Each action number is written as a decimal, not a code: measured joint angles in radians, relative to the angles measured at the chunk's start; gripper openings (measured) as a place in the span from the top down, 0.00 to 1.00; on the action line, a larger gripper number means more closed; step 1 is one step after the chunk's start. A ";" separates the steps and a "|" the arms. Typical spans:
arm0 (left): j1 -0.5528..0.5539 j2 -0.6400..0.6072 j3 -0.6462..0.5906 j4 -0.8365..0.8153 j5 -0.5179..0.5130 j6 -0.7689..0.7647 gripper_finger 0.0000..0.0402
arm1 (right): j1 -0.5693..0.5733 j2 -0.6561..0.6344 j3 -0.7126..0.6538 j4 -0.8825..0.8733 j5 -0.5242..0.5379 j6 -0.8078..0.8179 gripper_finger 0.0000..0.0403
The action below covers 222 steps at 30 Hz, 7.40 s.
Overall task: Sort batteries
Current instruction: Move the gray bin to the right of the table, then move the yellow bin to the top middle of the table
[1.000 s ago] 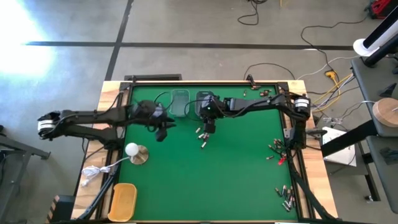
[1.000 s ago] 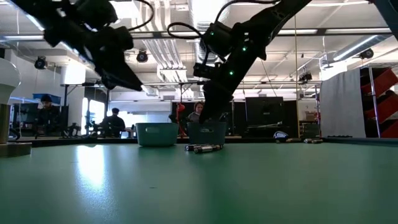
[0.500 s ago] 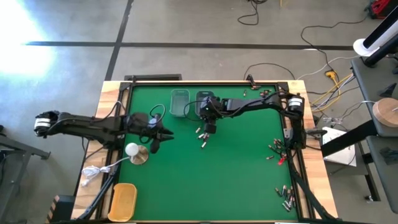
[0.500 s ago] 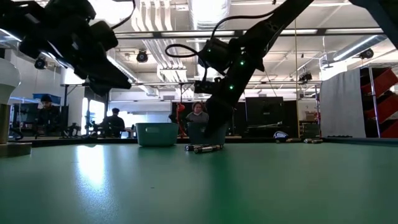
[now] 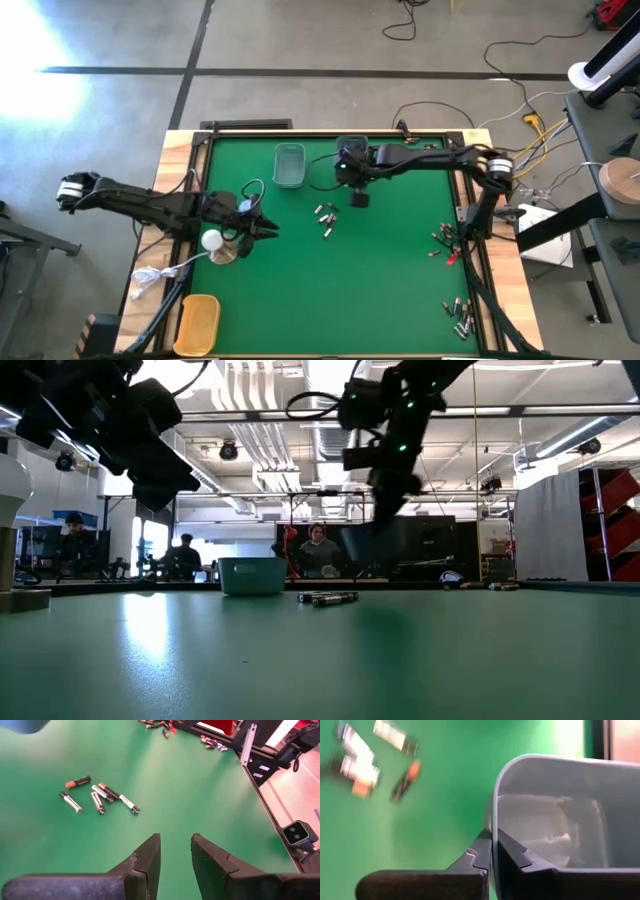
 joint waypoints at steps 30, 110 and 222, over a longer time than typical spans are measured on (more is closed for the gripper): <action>-0.072 0.112 -0.018 0.090 -0.114 -0.032 0.78 | -0.064 -0.148 -0.411 0.176 0.070 -0.189 0.93; -0.955 0.774 0.817 -0.963 0.075 -1.588 0.78 | 0.389 -0.170 -0.167 0.428 0.095 0.110 0.80; -0.578 0.602 0.933 -0.967 -0.578 -0.057 0.80 | 0.598 0.132 -0.002 0.384 -0.050 -0.012 0.98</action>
